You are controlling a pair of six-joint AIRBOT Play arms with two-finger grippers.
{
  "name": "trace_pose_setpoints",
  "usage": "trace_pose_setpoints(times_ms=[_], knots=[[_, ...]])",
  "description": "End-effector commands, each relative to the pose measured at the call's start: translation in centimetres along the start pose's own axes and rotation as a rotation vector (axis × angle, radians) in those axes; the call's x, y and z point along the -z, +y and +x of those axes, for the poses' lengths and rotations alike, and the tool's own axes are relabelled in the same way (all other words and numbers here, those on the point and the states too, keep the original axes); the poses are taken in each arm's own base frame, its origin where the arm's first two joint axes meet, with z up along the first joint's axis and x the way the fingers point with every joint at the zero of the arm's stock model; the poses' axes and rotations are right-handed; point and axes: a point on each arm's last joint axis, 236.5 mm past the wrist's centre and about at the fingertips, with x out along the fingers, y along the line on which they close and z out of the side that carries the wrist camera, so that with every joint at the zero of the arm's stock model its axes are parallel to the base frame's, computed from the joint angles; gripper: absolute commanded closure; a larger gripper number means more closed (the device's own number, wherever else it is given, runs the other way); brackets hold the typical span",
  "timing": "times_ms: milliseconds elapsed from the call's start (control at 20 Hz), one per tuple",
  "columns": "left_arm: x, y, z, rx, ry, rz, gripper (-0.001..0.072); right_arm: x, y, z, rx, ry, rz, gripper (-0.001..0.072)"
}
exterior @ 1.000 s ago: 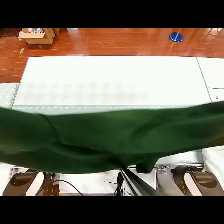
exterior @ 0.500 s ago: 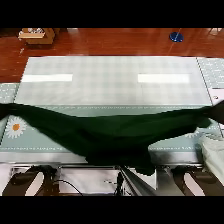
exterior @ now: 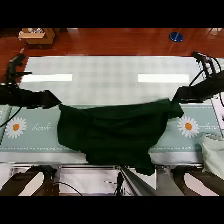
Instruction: Fold the shirts.
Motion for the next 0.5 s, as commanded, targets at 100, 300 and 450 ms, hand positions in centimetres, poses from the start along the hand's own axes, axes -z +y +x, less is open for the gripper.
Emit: trace_pose_setpoints(times_ms=[100, 300, 450], knots=[[-0.9, -1.0, -0.1, 0.008, -0.055, 0.073, -0.0011, -2.6, 0.6, -3.6, 0.04, -0.22, -0.11, 0.0226], [-0.1, -4.2, -3.7, -0.026, -0.163, 0.238, 0.0139, -2.0, 1.8, -9.8, 0.098, -0.422, -0.159, 0.0234], [0.4, -5.6, -6.9, -0.066, -0.281, 0.198, 0.018, 0.4, 1.5, -12.1, 0.146, -0.443, -0.134, 0.0234]])
